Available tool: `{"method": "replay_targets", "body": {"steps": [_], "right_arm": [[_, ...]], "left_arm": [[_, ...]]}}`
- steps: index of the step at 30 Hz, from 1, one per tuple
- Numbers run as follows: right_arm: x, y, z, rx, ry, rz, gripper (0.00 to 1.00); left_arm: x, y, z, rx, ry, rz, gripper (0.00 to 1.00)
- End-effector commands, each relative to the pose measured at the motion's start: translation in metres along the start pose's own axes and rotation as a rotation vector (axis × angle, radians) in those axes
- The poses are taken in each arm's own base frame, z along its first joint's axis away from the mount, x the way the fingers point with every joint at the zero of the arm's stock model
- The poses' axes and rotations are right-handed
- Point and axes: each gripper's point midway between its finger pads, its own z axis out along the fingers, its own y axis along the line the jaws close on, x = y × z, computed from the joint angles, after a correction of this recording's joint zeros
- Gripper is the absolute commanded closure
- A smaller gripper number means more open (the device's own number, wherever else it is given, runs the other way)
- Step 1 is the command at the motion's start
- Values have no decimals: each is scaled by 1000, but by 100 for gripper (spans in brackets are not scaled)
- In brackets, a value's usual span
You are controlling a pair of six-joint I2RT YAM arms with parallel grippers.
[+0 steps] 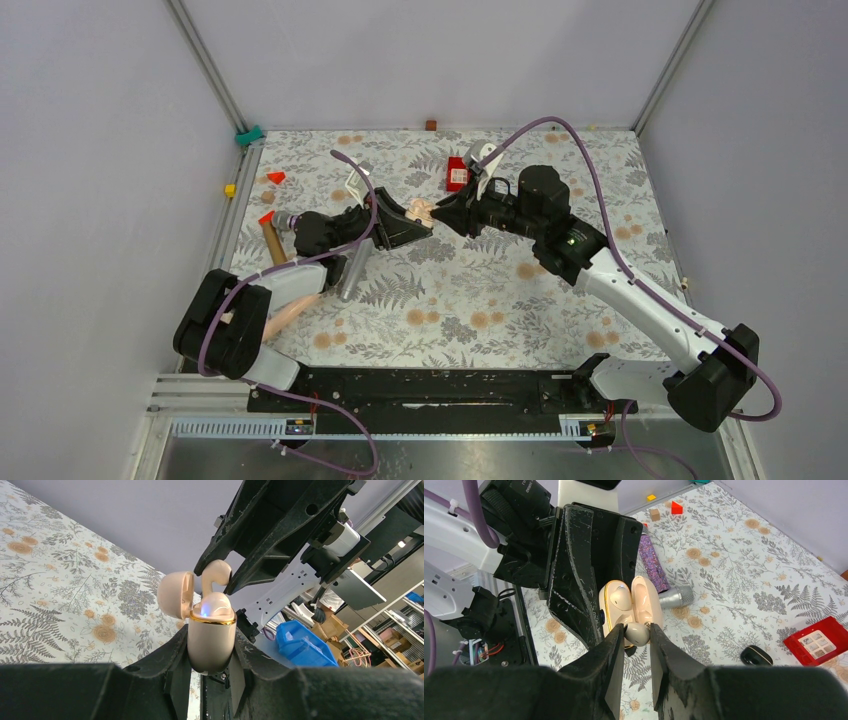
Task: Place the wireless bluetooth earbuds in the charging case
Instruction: Place the earbud in the charging case.
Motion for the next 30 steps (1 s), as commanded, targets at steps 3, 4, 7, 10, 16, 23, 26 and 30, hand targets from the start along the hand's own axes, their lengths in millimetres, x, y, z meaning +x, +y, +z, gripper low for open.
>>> {"method": "replay_targets", "body": {"steps": [3,4,7,10,16,23,26,30], "right_arm": [[0,25,-3,-123,15,-7,76],[-1,26,-4,-124,16,-10,76],[-2,29,-5,-134,17,-15,75],[-2,32,-5,-149,17,-27,75],[4,37,-4,-172,35,-52,75],[4,30,-6,-112,48,-51,76],[3,26,-5,-87,46,-41,76],[3,28,-2,-82,53,-43,76]], "left_arm": [[-23,-16,0,31,-83,134,100],[-23,-16,0,32,-82,137,100],[-23,-15,0,29,-81,140,100],[-23,-14,0,28,-82,142,100],[-25,-15,1,26,-91,135,100],[-31,-7,-1,-19,-121,103,100],[-33,-4,-1,-40,-133,98,100],[-35,2,-2,-76,-141,95,100]]}}
